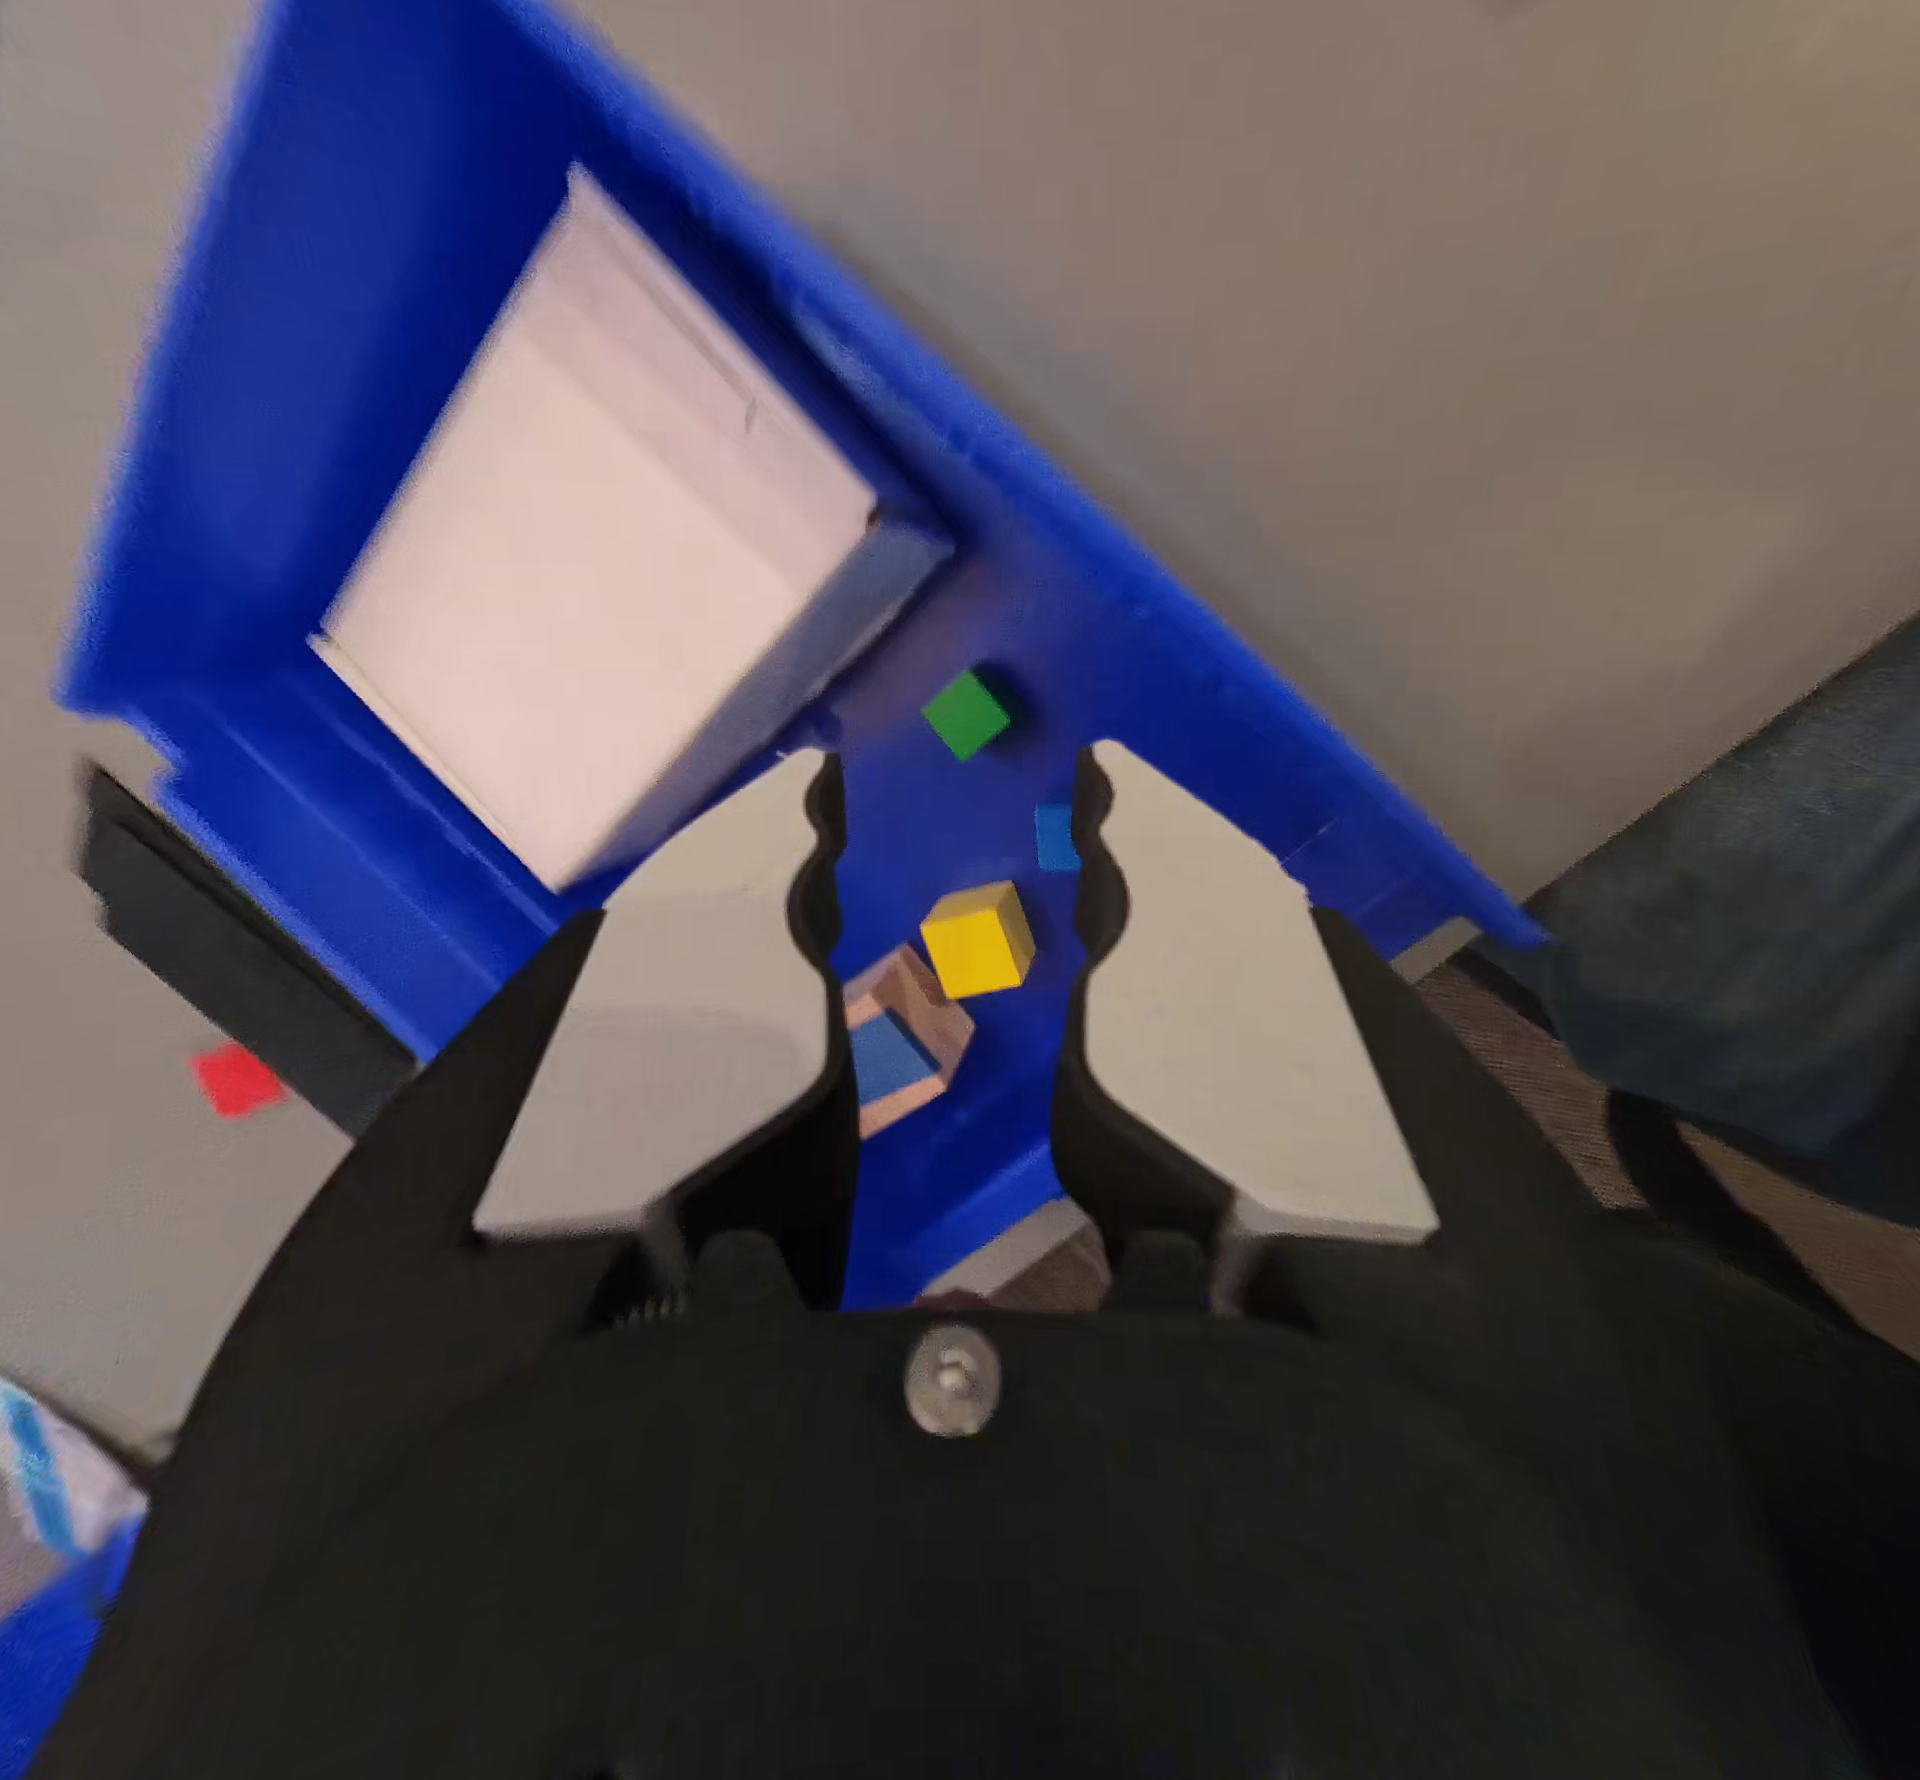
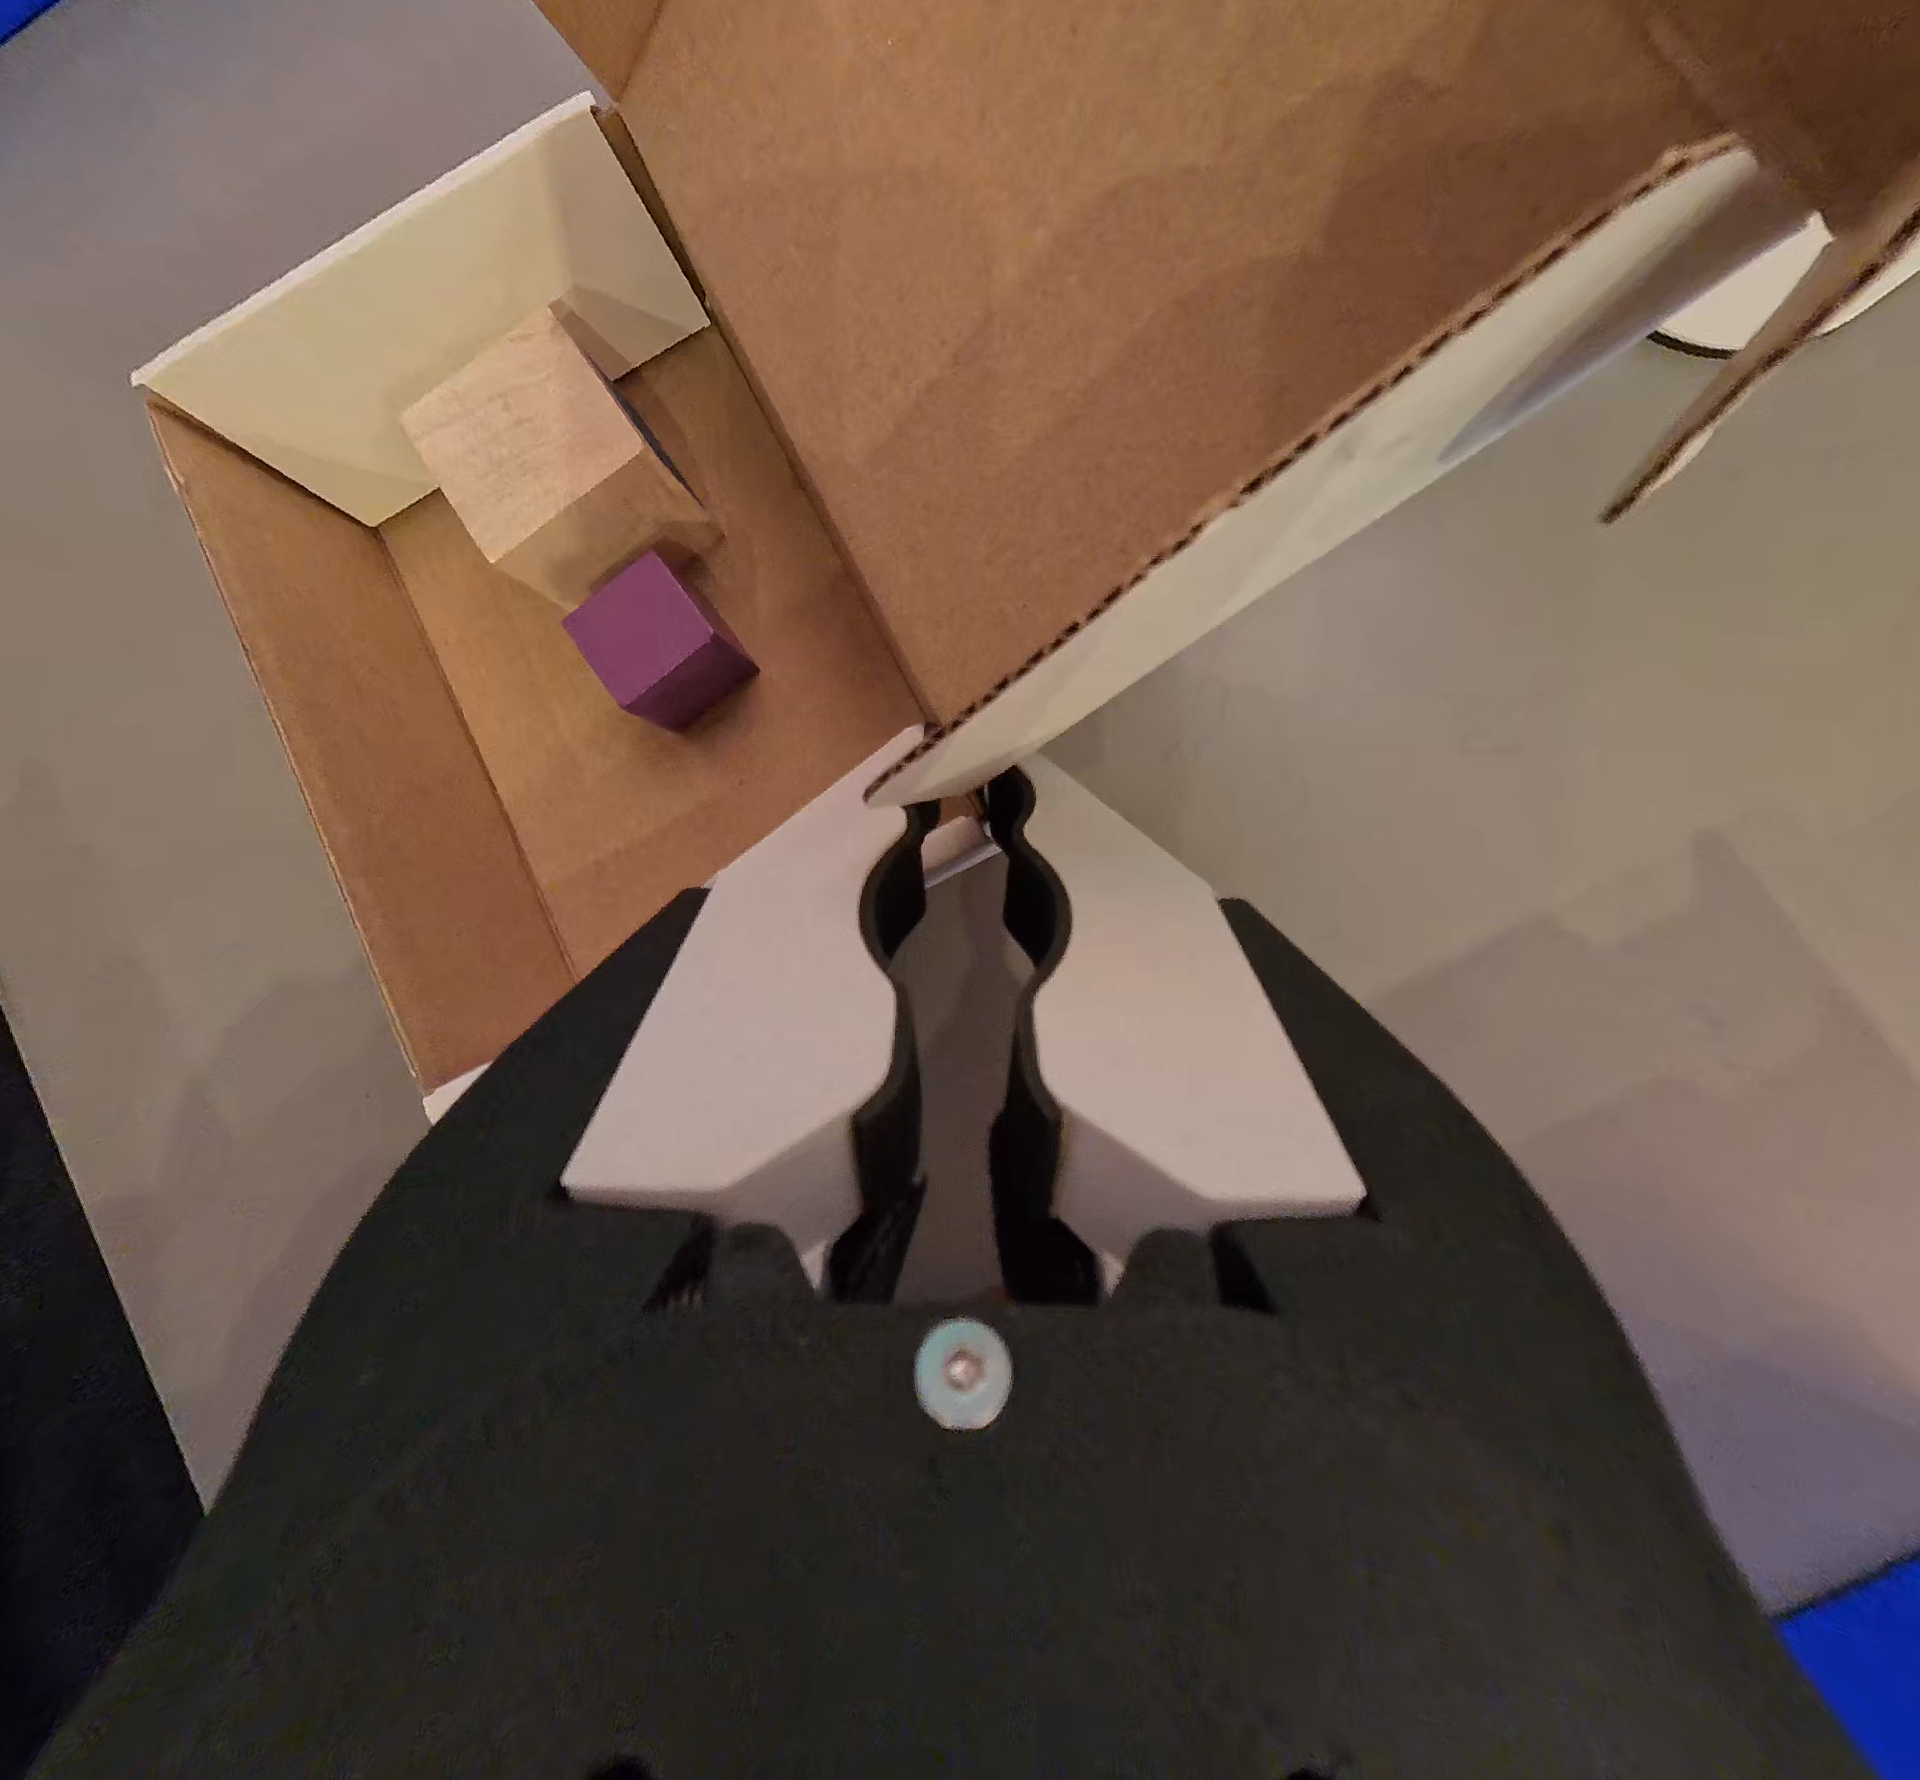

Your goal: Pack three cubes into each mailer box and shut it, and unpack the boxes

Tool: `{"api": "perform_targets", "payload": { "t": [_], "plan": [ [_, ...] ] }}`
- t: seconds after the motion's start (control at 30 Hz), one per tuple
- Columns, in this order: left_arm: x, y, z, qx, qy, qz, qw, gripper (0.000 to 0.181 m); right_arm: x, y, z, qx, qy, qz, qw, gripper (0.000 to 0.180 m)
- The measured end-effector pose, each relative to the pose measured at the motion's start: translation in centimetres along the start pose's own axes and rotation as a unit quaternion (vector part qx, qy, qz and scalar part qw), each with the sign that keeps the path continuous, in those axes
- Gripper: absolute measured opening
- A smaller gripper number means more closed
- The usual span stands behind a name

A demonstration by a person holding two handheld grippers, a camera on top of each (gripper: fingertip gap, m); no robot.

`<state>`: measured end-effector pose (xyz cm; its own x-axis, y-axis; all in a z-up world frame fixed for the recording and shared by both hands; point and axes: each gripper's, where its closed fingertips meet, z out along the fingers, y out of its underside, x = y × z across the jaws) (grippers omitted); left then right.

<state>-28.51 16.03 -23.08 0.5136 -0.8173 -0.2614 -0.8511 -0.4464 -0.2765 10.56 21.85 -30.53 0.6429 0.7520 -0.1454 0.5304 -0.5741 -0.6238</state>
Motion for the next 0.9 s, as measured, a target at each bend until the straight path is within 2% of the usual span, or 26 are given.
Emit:
{"api": "perform_targets", "payload": {
  "t": [0.1, 0.23, 0.3, 0.43, 0.63, 0.77, 0.8, 0.87, 0.9],
  "plan": [
    [0.4, 2.0, 3.6, -0.019, 0.042, -0.072, 0.996, 0.044, 0.0, 0.0, 0.0, 0.000, 0.003, 0.002, 1.000, 0.006],
    [1.5, 2.3, 7.0, -0.025, 0.099, -0.159, 0.982, 0.050, 0.0, 0.0, 0.0, 0.000, 0.006, 0.003, 1.000, 0.006],
    [1.5, 2.3, 8.0, -0.030, 0.102, -0.186, 0.977, 0.045, 0.0, 0.0, 0.0, 0.000, 0.006, 0.003, 1.000, 0.006],
    [0.6, 2.3, 8.3, -0.032, 0.081, -0.203, 0.975, 0.030, 0.0, 0.0, 0.0, 0.000, 0.005, 0.001, 1.000, 0.006],
    [-0.2, 2.7, 7.4, -0.034, 0.050, -0.202, 0.978, 0.047, 0.1, 0.1, -0.1, 0.000, 0.006, -0.003, 1.000, 0.006],
    [0.2, 3.5, 8.7, -0.067, 0.055, -0.197, 0.976, 0.049, 0.1, 0.0, 0.0, -0.001, 0.004, -0.004, 1.000, 0.006],
    [0.4, 3.5, 9.1, -0.070, 0.061, -0.200, 0.975, 0.047, 0.1, 0.0, -0.1, -0.001, 0.004, -0.005, 1.000, 0.006],
    [0.7, 3.3, 9.7, -0.068, 0.072, -0.202, 0.974, 0.025, 0.1, 0.0, -0.1, -0.001, 0.006, -0.005, 1.000, 0.006],
    [0.6, 3.3, 9.9, -0.067, 0.069, -0.202, 0.975, 0.023, 0.1, 0.0, -0.1, -0.001, 0.006, -0.005, 1.000, 0.006]
  ]
}}
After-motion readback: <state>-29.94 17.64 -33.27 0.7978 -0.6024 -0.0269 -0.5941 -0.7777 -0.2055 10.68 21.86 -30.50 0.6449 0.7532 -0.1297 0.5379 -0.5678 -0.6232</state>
